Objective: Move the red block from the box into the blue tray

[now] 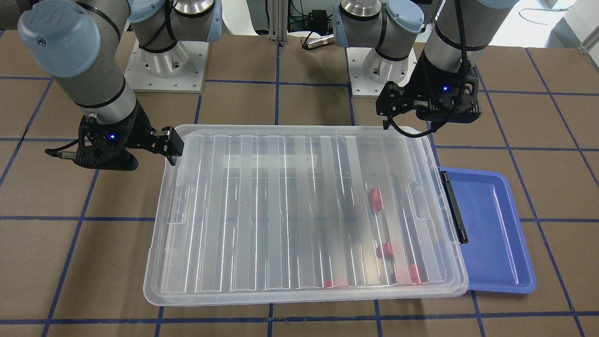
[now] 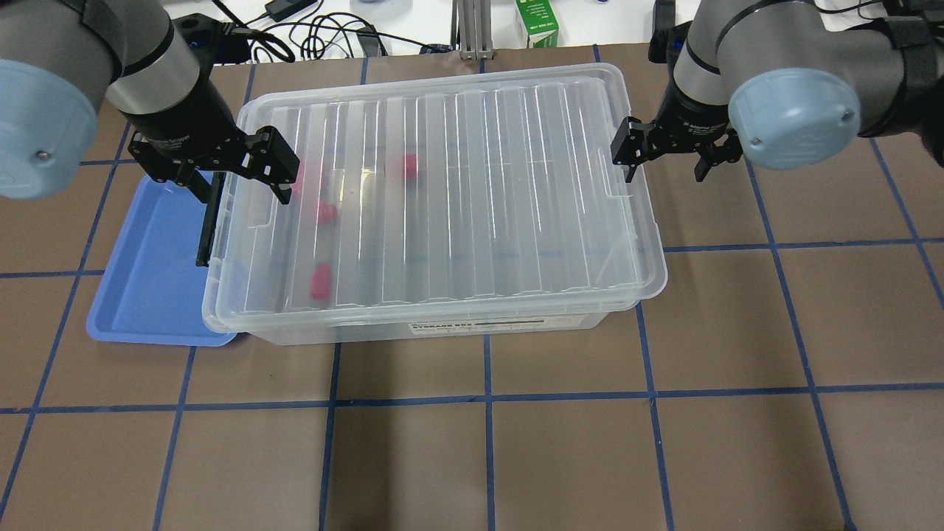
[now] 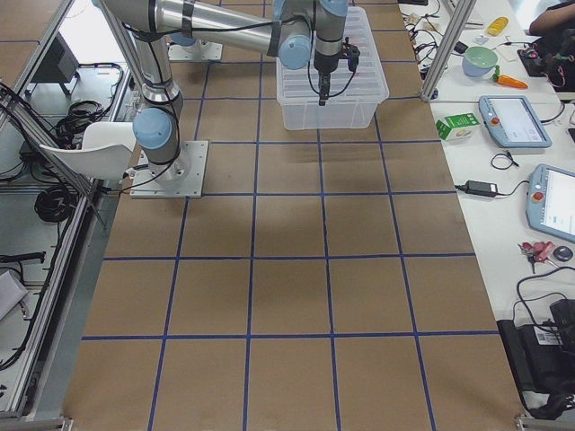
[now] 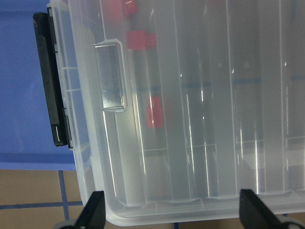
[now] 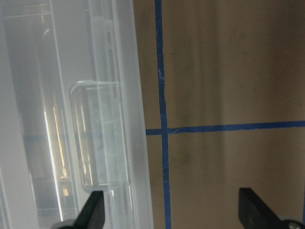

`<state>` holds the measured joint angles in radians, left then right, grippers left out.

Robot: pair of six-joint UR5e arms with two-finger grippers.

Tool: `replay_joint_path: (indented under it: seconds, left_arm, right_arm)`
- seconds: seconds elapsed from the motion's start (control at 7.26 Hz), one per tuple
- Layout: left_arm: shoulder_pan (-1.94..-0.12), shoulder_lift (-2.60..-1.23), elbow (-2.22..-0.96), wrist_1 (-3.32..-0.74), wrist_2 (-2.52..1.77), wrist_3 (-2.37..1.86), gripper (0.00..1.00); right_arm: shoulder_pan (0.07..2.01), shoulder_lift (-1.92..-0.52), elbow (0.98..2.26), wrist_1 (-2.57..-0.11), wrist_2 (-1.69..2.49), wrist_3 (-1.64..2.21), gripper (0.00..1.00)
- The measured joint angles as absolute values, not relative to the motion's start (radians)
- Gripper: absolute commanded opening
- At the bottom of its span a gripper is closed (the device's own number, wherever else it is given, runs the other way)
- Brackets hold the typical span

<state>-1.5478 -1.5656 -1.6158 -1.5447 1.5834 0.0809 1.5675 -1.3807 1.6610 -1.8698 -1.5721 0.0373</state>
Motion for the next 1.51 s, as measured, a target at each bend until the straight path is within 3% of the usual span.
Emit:
replay_joint_path:
  seconds: [1.51]
  left_arm:
    - [-1.549, -1.571, -1.638, -1.542, 1.571, 0.017, 1.0]
  right_arm:
    - [1.484, -1.324, 1.648, -1.887, -1.634, -0.066, 1.0]
